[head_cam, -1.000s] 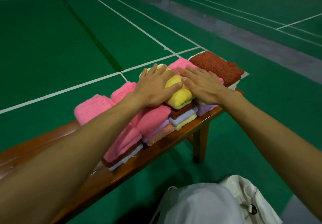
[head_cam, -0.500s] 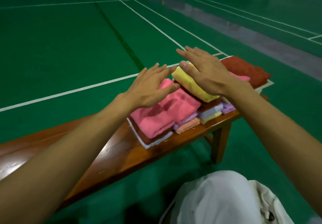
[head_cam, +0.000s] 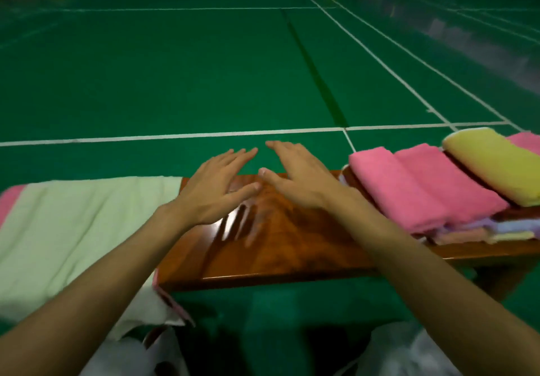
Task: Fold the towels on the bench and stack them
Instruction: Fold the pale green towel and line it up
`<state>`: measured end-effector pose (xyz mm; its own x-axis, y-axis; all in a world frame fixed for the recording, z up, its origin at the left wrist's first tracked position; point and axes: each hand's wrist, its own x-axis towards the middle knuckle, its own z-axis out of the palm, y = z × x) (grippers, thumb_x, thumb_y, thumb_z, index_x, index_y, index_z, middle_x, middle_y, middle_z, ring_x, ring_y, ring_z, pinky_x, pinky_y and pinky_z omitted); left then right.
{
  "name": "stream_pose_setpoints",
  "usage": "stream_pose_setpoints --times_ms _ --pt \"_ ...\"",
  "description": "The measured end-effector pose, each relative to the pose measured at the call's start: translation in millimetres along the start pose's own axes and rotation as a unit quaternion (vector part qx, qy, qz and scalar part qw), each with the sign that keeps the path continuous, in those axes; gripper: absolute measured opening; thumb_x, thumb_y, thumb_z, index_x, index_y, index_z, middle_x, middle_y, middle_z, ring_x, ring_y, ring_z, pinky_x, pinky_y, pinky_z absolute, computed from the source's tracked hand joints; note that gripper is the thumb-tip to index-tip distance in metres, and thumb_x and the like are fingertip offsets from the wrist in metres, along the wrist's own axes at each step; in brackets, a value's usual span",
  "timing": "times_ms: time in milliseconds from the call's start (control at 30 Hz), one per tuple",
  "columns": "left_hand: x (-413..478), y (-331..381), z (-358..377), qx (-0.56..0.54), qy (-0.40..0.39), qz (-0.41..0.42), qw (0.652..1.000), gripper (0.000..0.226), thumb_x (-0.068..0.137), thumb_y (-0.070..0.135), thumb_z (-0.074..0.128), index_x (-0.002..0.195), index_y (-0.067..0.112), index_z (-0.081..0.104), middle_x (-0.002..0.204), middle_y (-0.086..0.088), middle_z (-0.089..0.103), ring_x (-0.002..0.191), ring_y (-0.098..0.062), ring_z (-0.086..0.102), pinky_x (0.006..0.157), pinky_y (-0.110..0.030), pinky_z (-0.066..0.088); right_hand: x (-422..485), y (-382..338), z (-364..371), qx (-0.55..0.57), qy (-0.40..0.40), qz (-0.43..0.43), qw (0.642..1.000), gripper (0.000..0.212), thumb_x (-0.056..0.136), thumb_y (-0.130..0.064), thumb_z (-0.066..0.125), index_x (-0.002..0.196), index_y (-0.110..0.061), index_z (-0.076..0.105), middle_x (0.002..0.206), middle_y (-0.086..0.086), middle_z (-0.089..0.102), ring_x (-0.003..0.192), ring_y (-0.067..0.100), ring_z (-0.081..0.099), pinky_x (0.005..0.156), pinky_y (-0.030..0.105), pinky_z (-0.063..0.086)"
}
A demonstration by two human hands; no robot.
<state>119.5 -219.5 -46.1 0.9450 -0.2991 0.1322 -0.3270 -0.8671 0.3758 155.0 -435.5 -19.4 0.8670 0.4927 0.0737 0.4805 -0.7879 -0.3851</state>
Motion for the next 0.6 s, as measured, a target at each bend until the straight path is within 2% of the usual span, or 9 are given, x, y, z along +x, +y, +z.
stream_pose_setpoints --times_ms 67,133,200,267,300,367,467,533,600 --pt "-31 -39 -6 -0.009 -0.002 -0.045 0.999 0.086 0.088 0.08 0.033 0.162 0.038 0.025 0.167 0.002 0.032 0.156 -0.02 0.023 0.126 -0.042 0.02 16 -32 36 0.01 -0.024 0.007 1.0 0.077 0.093 -0.057 0.046 0.153 -0.008 0.039 0.149 0.014 0.05 0.138 0.032 0.044 0.115 0.042 0.036" --pt "-62 -74 -11 -0.017 0.001 -0.095 0.995 0.089 0.086 0.082 0.031 0.162 0.035 0.027 0.166 0.004 0.033 0.154 -0.02 0.026 0.124 -0.04 0.021 28 -63 71 0.035 -0.031 0.025 0.999 0.06 0.095 -0.044 0.058 0.142 -0.008 0.049 0.135 0.013 0.06 0.126 0.031 0.054 0.102 0.041 0.046" --pt "-91 -107 -15 -0.029 0.015 -0.15 0.988 0.086 0.089 0.08 0.032 0.16 0.033 0.031 0.164 0.006 0.036 0.151 -0.018 0.03 0.122 -0.041 0.024 39 -93 104 0.077 -0.023 0.063 0.995 0.044 0.092 -0.039 0.062 0.125 -0.01 0.06 0.109 0.007 0.069 0.105 0.027 0.064 0.086 0.041 0.054" --pt "-118 -139 -21 -0.046 0.052 -0.21 0.975 0.074 0.096 0.072 0.036 0.157 0.03 0.038 0.161 0.003 0.041 0.148 -0.021 0.036 0.121 -0.044 0.028 47 -118 130 0.116 -0.008 0.105 0.988 0.033 0.092 -0.037 0.061 0.106 -0.008 0.068 0.074 0.002 0.072 0.078 0.019 0.069 0.069 0.034 0.057" --pt "-131 -156 -26 -0.047 0.077 -0.241 0.966 0.068 0.098 0.066 0.037 0.154 0.026 0.043 0.158 -0.001 0.046 0.145 -0.024 0.039 0.12 -0.046 0.031 52 -130 141 0.128 0.0 0.122 0.984 0.032 0.093 -0.035 0.059 0.095 -0.005 0.071 0.058 0.003 0.068 0.063 0.015 0.069 0.059 0.029 0.056" --pt "-155 -189 -37 -0.021 0.125 -0.291 0.948 0.064 0.097 0.059 0.038 0.145 0.019 0.052 0.149 -0.007 0.054 0.137 -0.029 0.046 0.114 -0.049 0.036 61 -152 157 0.141 0.015 0.157 0.977 0.038 0.097 -0.033 0.059 0.074 -0.005 0.071 0.043 0.002 0.061 0.04 0.009 0.061 0.044 0.024 0.051" --pt "-188 -234 -51 0.049 0.191 -0.374 0.906 0.049 0.1 0.042 0.055 0.138 0.01 0.057 0.139 -0.016 0.059 0.13 -0.039 0.048 0.106 -0.053 0.038 73 -178 166 0.096 0.025 0.19 0.977 0.044 0.095 -0.049 0.061 0.066 -0.016 0.065 0.045 -0.003 0.062 0.039 0.006 0.059 0.043 0.023 0.04" --pt "-207 -256 -56 0.08 0.227 -0.447 0.861 0.043 0.099 0.032 0.061 0.13 0.003 0.059 0.13 -0.024 0.06 0.122 -0.044 0.049 0.101 -0.054 0.04 82 -189 172 0.07 0.028 0.203 0.976 0.04 0.089 -0.054 0.067 0.072 -0.018 0.065 0.058 -0.004 0.065 0.055 0.012 0.064 0.049 0.023 0.037" --pt "-221 -269 -60 0.091 0.228 -0.509 0.825 0.041 0.098 0.032 0.061 0.122 -0.001 0.06 0.122 -0.027 0.059 0.114 -0.045 0.05 0.096 -0.054 0.041 90 -195 180 0.052 0.031 0.212 0.975 0.036 0.086 -0.05 0.073 0.073 -0.017 0.066 0.069 -0.002 0.066 0.068 0.018 0.065 0.054 0.025 0.042"
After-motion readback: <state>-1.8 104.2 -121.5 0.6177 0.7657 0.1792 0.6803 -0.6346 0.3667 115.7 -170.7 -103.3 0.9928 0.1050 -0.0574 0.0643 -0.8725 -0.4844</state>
